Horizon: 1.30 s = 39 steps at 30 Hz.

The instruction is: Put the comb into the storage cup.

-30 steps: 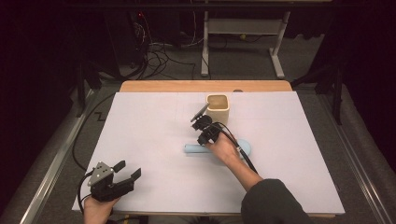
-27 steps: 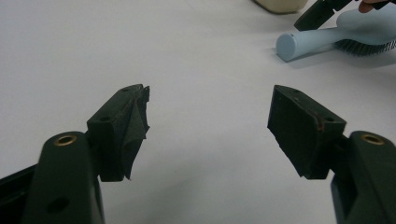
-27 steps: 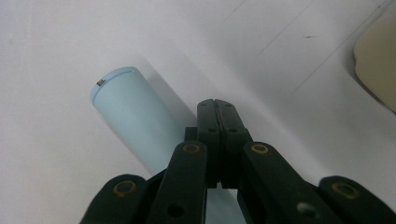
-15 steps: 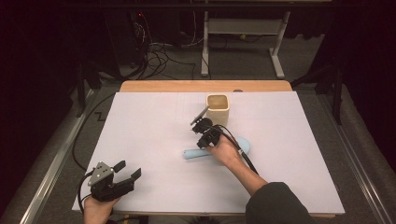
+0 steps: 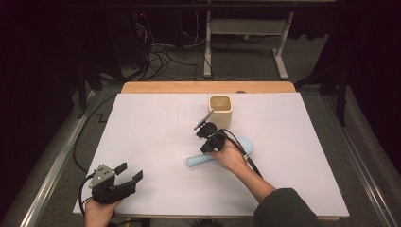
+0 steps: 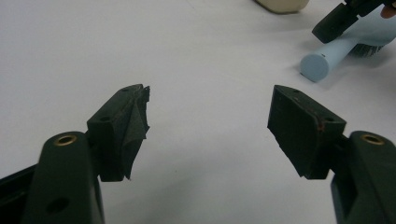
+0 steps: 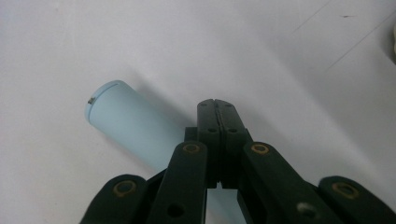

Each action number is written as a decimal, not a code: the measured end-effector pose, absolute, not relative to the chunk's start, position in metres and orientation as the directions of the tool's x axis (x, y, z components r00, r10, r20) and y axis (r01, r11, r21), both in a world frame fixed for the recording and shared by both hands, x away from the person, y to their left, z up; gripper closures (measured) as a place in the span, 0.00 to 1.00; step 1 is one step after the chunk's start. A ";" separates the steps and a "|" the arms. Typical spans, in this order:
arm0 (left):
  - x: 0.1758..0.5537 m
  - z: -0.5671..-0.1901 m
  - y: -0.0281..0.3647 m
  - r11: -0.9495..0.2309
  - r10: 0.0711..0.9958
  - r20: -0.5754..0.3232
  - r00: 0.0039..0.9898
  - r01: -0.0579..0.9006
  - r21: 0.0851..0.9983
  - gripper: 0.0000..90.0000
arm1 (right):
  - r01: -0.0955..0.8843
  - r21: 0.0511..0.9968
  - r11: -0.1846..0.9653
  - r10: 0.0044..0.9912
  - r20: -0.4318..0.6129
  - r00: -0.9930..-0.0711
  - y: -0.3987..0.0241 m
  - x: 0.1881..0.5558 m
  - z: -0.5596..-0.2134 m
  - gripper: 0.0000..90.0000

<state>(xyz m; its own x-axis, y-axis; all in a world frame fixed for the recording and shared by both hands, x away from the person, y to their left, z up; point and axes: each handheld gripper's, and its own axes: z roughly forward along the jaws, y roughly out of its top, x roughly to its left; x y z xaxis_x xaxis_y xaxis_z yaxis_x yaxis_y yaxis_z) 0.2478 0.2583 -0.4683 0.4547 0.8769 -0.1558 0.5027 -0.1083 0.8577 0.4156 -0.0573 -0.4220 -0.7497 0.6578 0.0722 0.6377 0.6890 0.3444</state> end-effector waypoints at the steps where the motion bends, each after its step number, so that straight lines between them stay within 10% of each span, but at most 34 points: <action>1: 0.248 -0.468 0.258 -0.108 0.877 -0.156 0.455 0.503 0.858 0.33 | 0.638 0.344 0.689 0.658 0.073 -0.750 -0.058 0.415 -0.422 1.00; 39: 0.248 -0.468 0.258 -0.107 0.879 -0.156 0.452 0.504 0.857 0.33 | 0.588 0.350 0.729 0.603 0.080 -0.794 -0.076 0.387 -0.421 1.00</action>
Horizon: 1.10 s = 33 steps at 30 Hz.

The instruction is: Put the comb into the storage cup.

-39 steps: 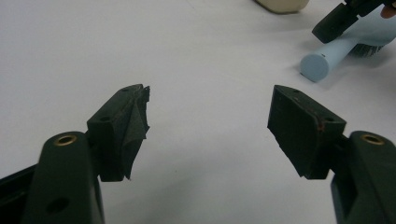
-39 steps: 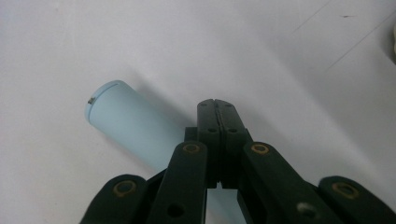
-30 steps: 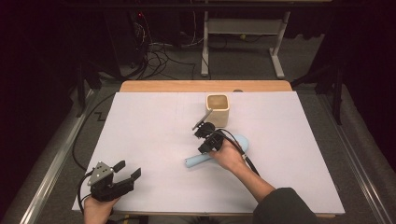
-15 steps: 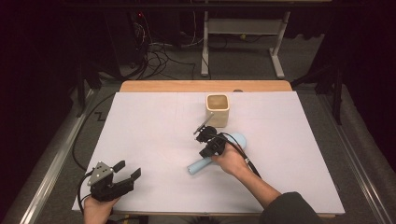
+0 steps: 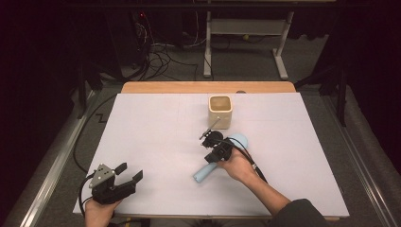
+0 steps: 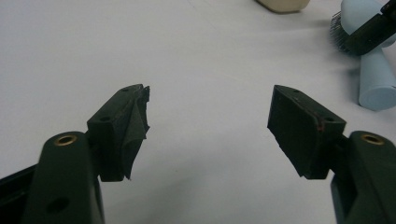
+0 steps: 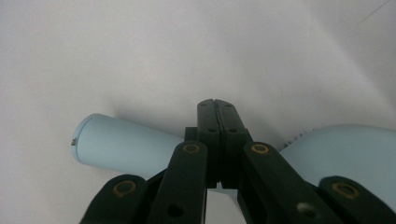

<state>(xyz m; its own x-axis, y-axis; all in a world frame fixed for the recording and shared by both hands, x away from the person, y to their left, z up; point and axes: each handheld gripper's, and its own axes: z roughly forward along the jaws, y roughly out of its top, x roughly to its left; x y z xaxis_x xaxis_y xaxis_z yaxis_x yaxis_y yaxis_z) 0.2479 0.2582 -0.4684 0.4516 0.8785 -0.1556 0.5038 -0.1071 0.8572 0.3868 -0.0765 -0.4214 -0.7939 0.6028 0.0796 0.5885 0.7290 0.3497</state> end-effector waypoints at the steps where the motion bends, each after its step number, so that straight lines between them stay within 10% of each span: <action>1: 0.248 -0.468 0.258 -0.107 0.879 -0.155 0.451 0.504 0.857 0.33 | 0.591 0.347 0.728 0.604 0.082 -0.793 -0.077 0.386 -0.421 1.00; 33: 0.248 -0.469 0.258 -0.105 0.880 -0.158 0.448 0.507 0.855 0.33 | 0.577 0.347 0.739 0.591 0.076 -0.803 -0.097 0.369 -0.421 1.00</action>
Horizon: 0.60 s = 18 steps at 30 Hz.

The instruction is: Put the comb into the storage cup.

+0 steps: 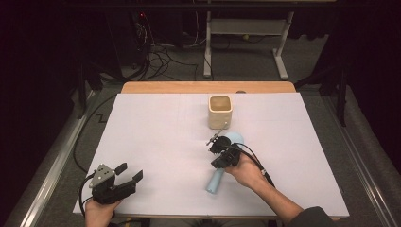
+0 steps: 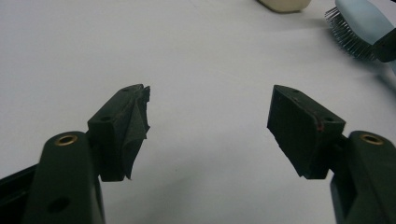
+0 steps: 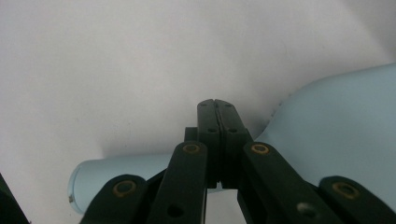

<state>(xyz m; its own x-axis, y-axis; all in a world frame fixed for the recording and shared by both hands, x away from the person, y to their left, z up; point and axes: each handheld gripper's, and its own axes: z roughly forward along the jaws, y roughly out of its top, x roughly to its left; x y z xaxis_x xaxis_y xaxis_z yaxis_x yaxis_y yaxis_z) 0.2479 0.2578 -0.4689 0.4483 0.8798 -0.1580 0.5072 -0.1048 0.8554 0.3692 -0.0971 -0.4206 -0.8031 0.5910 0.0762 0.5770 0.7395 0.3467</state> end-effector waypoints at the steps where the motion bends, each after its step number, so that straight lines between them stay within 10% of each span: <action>1: 0.248 -0.469 0.258 -0.105 0.880 -0.158 0.448 0.508 0.855 0.33 | 0.580 0.344 0.739 0.593 0.078 -0.802 -0.098 0.368 -0.420 1.00; 18: 0.248 -0.469 0.258 -0.105 0.880 -0.160 0.448 0.510 0.854 0.33 | 0.575 0.340 0.744 0.587 0.078 -0.806 -0.107 0.361 -0.420 1.00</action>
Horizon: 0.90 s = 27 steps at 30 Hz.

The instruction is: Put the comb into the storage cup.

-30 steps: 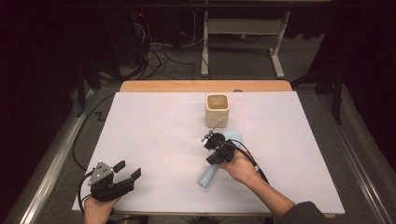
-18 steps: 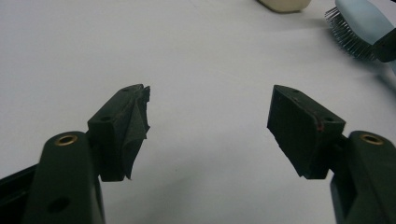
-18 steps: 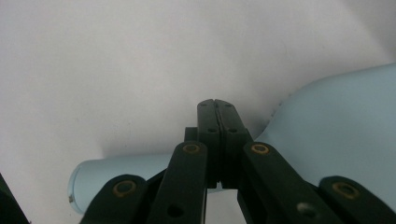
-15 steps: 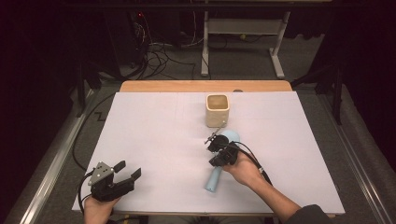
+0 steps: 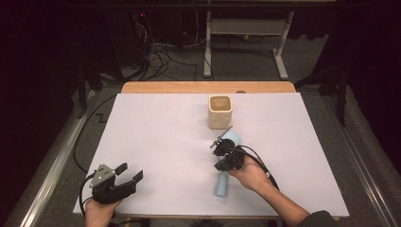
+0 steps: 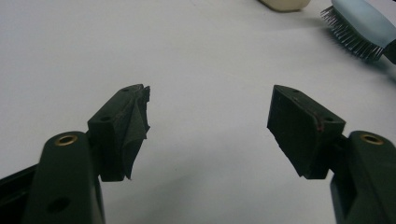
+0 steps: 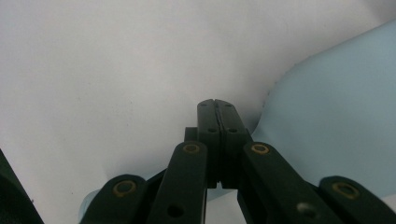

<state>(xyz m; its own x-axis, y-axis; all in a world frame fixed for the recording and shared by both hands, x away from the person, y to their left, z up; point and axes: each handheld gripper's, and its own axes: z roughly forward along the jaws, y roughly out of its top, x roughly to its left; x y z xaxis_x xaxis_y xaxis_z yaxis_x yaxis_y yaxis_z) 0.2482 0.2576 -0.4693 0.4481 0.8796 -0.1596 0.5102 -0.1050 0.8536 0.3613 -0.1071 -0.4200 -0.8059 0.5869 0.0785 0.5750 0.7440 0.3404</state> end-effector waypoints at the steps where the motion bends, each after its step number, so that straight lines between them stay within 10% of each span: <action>1: 0.248 -0.469 0.258 -0.105 0.880 -0.160 0.448 0.511 0.853 0.33 | 0.575 0.340 0.744 0.587 0.078 -0.806 -0.107 0.361 -0.420 1.00; 27: 0.249 -0.470 0.258 -0.101 0.881 -0.163 0.443 0.513 0.852 0.33 | 0.589 0.315 0.744 0.604 0.059 -0.795 -0.131 0.358 -0.419 1.00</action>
<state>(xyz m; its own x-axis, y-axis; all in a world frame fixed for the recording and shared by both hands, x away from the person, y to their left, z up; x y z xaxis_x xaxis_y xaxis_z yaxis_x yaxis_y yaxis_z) 0.2487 0.2577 -0.4697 0.4433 0.8815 -0.1628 0.5133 -0.1007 0.8523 0.3582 -0.1307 -0.4192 -0.7945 0.6043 0.0594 0.5894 0.7440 0.3148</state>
